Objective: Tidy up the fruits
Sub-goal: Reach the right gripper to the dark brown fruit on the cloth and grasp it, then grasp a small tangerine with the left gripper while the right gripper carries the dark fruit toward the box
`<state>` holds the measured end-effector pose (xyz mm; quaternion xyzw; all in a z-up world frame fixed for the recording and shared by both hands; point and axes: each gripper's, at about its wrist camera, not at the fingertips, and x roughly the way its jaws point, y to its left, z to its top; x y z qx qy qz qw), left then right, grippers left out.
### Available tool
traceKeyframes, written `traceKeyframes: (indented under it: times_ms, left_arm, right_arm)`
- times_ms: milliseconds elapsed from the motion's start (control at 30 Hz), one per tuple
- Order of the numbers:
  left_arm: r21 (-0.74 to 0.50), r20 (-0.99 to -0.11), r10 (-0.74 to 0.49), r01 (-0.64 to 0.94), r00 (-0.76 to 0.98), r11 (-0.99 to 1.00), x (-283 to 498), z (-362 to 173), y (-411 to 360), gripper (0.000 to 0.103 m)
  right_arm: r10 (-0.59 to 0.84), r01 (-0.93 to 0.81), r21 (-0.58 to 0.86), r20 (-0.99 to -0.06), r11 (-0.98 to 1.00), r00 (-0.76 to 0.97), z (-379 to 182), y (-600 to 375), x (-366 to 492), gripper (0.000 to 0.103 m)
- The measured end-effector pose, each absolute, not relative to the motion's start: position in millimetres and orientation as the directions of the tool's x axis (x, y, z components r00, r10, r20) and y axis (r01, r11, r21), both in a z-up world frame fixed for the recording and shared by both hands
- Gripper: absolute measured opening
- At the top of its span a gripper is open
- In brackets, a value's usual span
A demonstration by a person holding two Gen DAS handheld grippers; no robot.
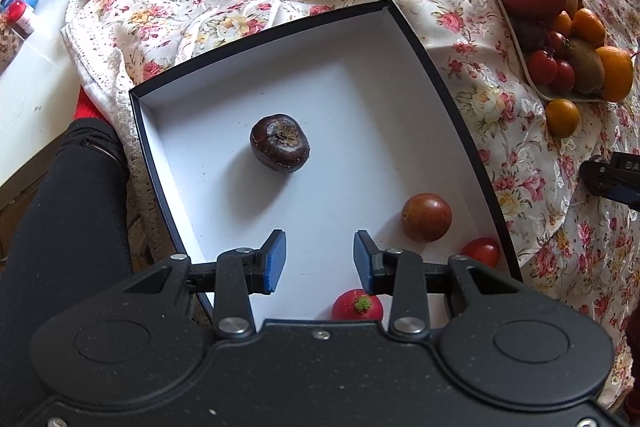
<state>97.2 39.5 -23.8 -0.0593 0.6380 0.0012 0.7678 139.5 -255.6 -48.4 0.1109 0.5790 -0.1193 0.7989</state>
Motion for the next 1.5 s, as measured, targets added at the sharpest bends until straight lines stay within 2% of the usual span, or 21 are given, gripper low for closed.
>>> traceKeyframes:
  times_ms: [67, 100, 167, 633, 800, 1100, 1400, 1500]
  left_arm:
    - [-0.087, -0.978, -0.074, -0.062, 0.194, 0.994, 97.0, -21.7, 35.6, 0.045]
    - [-0.087, -0.978, -0.076, -0.052, 0.196, 0.995, 97.1, -20.6, 32.9, 0.045]
    - [-0.095, -0.977, -0.088, -0.026, 0.195, 0.995, 97.8, -18.8, 25.7, 0.045]
    - [-0.166, -0.960, -0.195, 0.153, 0.199, 0.974, 130.6, -1.5, -85.5, 0.045]
    - [-0.152, -0.959, -0.192, 0.191, 0.210, 0.970, 151.5, -7.4, -133.9, 0.045]
    - [-0.124, -0.950, -0.171, 0.184, 0.262, 0.975, 178.5, -19.9, -184.2, 0.045]
    - [0.011, -0.952, -0.028, 0.124, 0.305, 0.992, 176.5, -33.2, -197.9, 0.046]
    - [-0.018, -0.964, -0.036, 0.071, 0.263, 0.997, 181.0, -46.2, -190.9, 0.046]
  right_arm:
    - [-0.082, 0.308, 0.018, -0.947, 0.951, 0.310, -49.7, -250.9, 139.0, 0.047]
    - [-0.094, 0.302, 0.006, -0.945, 0.953, 0.314, -48.4, -249.1, 138.0, 0.041]
    - [-0.083, 0.288, 0.011, -0.946, 0.958, 0.313, -46.5, -249.2, 136.3, 0.041]
    - [0.005, 0.379, 0.121, -0.956, 0.918, 0.293, -29.5, -322.6, 68.6, 0.041]
    - [-0.022, 0.413, 0.123, -0.943, 0.902, 0.331, -19.0, -345.7, 48.4, 0.041]
    - [-0.006, 0.422, 0.159, -0.932, 0.892, 0.363, -13.1, -368.1, 38.7, 0.041]
    - [0.018, 0.411, 0.175, -0.933, 0.895, 0.360, -21.7, -367.7, 37.2, 0.041]
    - [0.023, 0.400, 0.180, -0.931, 0.899, 0.365, -21.1, -365.0, 37.0, 0.041]
